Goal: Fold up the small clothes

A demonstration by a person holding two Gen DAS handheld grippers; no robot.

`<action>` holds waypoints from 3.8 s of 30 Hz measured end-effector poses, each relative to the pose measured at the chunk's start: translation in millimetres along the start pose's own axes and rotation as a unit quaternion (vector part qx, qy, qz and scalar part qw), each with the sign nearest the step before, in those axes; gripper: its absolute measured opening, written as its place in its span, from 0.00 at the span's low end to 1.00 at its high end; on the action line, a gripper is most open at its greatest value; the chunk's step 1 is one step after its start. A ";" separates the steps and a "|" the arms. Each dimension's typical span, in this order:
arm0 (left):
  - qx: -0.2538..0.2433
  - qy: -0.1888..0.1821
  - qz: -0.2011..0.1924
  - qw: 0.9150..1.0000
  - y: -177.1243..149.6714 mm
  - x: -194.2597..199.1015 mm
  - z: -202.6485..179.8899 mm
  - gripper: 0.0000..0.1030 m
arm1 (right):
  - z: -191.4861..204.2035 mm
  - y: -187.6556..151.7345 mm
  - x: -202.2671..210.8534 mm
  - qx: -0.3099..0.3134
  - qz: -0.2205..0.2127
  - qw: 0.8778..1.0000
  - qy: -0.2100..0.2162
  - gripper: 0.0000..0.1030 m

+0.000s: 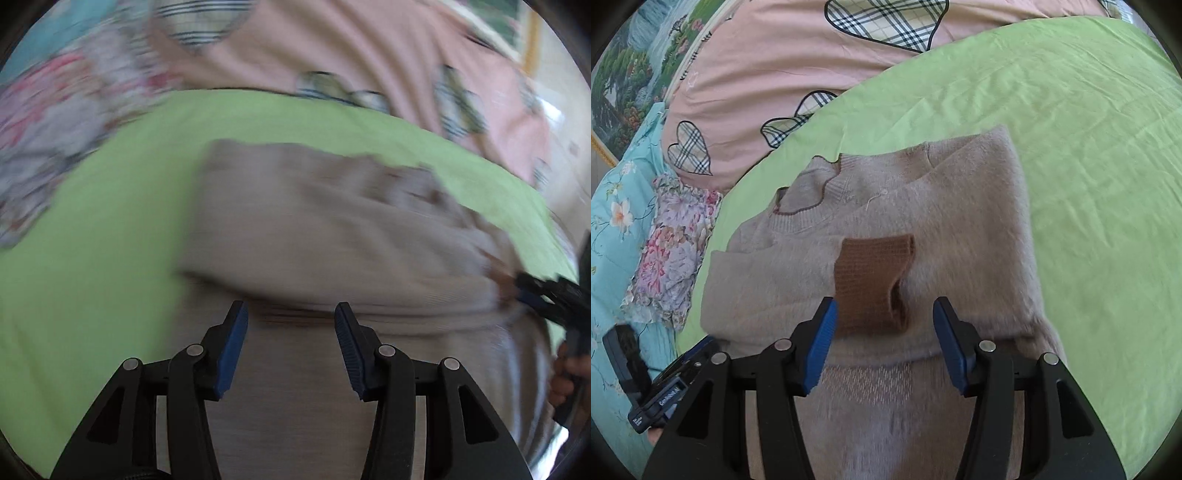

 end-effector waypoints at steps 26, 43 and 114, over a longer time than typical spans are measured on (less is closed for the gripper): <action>0.096 0.087 -0.017 0.991 11.7 -24.6 55.8 0.40 | -9.3 25.0 27.8 0.025 -0.077 0.997 -0.009 0.06; 0.067 0.018 0.021 0.997 -16.0 15.4 40.8 0.46 | -28.9 -5.9 45.3 0.024 -0.028 0.999 -0.036 0.23; 0.003 -0.229 -0.038 0.973 -136.8 204.0 -15.3 0.07 | -3.9 -173.4 195.3 0.085 -0.023 0.969 0.231 0.09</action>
Point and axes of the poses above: each gripper's, at about its wrist camera, not at the fingertips, and x roughly against the way its jaws point, z to its left, y to its top, the point moved 7 cm from there along -x, roughly the way its jaws point, and after that the axes turned 6 degrees about -y, right-handed, at the moved point
